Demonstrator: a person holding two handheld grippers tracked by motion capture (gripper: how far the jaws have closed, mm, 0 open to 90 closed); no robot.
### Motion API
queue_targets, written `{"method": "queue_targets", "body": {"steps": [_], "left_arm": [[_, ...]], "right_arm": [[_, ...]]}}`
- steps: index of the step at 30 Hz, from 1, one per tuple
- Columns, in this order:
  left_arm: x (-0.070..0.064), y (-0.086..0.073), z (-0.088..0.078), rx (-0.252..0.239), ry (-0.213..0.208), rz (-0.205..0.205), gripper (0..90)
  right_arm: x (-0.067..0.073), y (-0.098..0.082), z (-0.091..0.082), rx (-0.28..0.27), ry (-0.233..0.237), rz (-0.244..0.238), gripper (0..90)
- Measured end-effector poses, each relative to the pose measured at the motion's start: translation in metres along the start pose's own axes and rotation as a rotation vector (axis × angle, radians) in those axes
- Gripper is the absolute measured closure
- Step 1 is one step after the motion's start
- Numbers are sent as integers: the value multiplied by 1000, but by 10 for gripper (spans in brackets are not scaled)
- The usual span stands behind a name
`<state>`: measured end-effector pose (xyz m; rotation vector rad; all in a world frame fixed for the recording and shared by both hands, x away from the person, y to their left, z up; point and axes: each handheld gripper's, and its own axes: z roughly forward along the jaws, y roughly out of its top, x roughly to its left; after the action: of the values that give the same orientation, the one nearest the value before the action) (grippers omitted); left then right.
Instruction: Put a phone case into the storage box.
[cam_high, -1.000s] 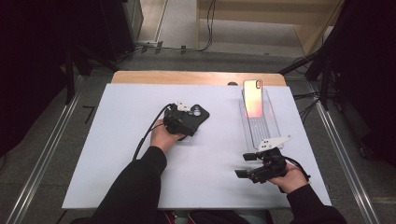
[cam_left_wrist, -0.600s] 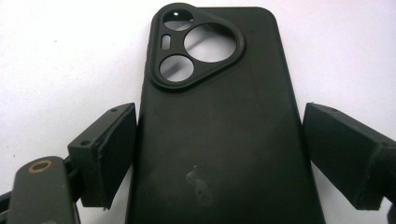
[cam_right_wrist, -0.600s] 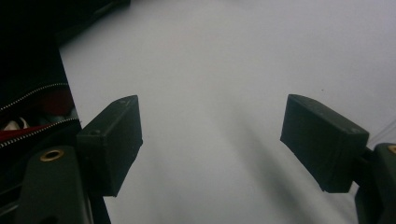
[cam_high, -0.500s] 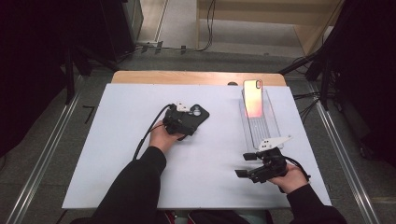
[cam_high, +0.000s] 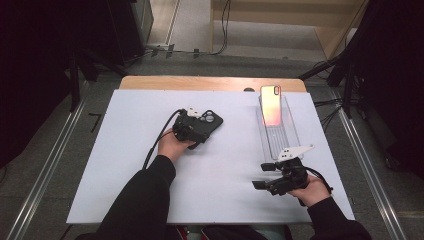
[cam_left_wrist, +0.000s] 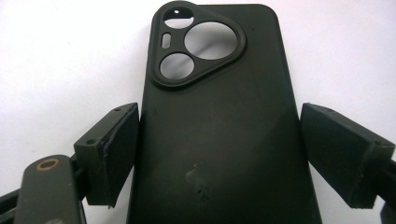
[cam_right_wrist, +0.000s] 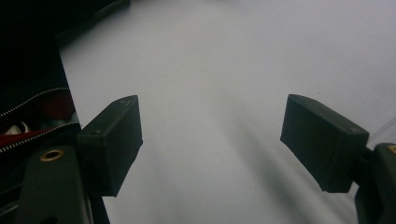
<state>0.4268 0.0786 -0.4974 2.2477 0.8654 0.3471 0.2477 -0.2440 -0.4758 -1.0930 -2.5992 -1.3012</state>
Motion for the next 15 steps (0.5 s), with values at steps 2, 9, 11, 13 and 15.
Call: {"method": "queue_targets", "body": {"steps": [2, 9, 11, 13, 15], "left_arm": [[0, 3, -7, -8, -9, -6, 150], [-5, 11, -34, -36, -45, -13, 150], [-8, 12, -41, -40, -67, -16, 149], [-11, 13, -47, -46, -84, -16, 149], [-14, 13, -53, -59, -101, -32, 149]], "right_arm": [[0, 0, -1, -8, 0, 2, 187], [3, 3, -2, -31, 2, -2, 179], [4, 4, -2, -39, -9, -6, 175], [5, 4, -2, -51, -5, -13, 174], [6, 4, -2, -57, 3, -19, 166]]}}
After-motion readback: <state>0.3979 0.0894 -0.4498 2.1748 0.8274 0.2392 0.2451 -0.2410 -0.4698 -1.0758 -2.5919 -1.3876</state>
